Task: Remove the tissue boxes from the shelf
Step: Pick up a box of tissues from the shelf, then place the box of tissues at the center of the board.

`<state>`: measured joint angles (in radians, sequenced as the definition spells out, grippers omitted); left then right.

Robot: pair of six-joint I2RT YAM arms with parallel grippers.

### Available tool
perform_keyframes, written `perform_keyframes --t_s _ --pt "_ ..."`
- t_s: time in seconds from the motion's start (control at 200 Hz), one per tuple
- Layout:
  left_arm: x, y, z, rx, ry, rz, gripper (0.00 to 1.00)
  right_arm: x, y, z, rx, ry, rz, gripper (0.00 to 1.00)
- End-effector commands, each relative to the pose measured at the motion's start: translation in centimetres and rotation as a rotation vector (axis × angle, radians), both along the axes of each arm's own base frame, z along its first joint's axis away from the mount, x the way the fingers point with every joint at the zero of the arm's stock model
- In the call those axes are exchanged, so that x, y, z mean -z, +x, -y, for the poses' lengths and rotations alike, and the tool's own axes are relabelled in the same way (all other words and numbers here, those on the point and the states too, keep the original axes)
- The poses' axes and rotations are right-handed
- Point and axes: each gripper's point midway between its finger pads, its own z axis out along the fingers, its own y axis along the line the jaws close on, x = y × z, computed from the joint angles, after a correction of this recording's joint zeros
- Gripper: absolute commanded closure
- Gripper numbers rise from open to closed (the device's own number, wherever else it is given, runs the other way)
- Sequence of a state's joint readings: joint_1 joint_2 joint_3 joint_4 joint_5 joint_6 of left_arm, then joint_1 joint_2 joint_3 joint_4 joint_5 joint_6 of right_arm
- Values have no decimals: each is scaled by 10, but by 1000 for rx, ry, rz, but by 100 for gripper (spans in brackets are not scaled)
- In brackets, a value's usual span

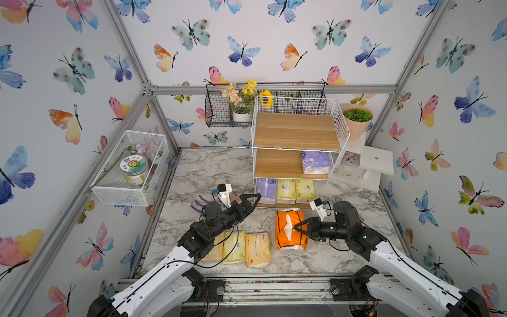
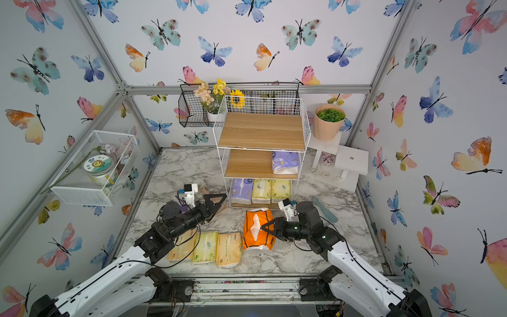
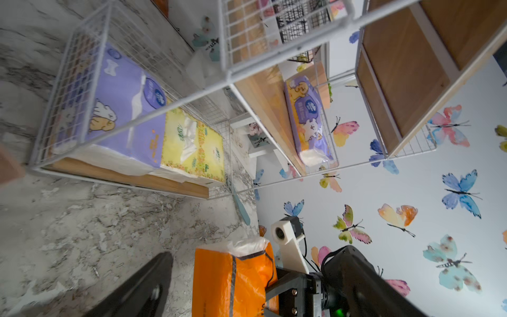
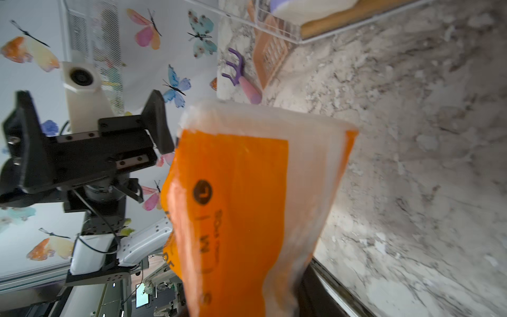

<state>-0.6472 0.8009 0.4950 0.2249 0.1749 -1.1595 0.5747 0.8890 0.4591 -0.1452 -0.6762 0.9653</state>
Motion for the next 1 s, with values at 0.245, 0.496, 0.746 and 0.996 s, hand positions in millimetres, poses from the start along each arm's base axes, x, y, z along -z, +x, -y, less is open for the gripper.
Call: perform_keyframes --t_s 0.245,0.496,0.746,0.996 --pt "21 14 -39 -233 21 -100 0 59 3 -4 2 -30 -79 65" --pt "27 15 -40 -241 18 -122 1 75 6 -11 -15 -42 -88 65" --pt "34 15 -38 -239 10 -154 1 87 -2 -45 -57 -85 -79 48" --pt "35 14 -42 -261 -1 -158 1 90 3 14 108 -388 -28 19"
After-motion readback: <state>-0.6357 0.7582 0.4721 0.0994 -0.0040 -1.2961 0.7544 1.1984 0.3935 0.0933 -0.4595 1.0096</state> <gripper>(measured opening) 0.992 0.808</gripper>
